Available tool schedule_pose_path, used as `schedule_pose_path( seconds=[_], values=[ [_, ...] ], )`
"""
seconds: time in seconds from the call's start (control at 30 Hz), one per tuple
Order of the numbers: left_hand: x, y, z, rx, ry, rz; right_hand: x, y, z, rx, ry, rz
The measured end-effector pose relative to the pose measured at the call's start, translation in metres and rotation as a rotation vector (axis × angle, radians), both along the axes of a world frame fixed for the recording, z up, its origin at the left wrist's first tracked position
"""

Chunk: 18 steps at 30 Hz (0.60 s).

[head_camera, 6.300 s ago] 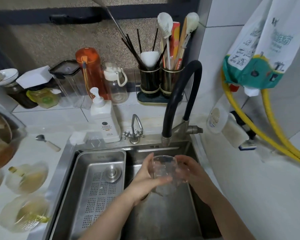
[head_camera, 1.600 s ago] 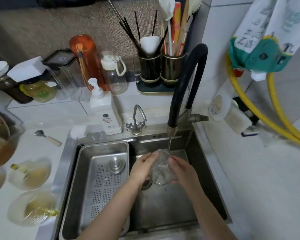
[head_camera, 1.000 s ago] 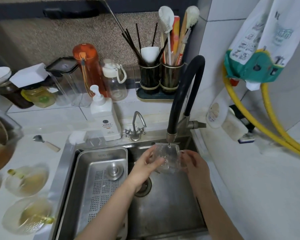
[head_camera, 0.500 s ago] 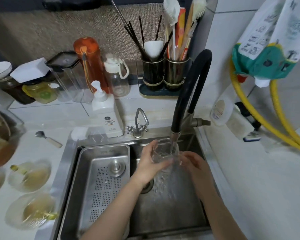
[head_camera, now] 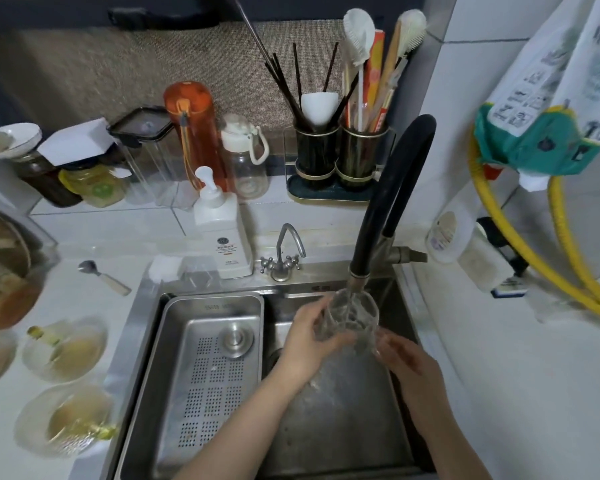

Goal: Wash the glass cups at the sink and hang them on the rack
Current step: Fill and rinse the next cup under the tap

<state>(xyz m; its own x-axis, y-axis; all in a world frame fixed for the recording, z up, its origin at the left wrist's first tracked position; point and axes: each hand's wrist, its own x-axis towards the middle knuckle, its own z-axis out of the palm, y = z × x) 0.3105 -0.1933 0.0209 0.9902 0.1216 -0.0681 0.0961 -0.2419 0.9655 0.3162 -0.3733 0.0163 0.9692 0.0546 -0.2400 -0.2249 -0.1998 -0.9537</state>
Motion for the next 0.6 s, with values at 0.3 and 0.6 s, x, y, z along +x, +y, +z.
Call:
schedule_pose_path(
  seconds=[0.3,0.6],
  values=[
    [0.004,0.015,-0.002,-0.193,0.195,0.042,0.001,0.008,-0.006,0.000,0.061,0.046],
    [-0.019,0.031,-0.006,-0.295,0.253,0.324,-0.013,0.012,-0.016,0.064,0.083,-0.064]
  ],
)
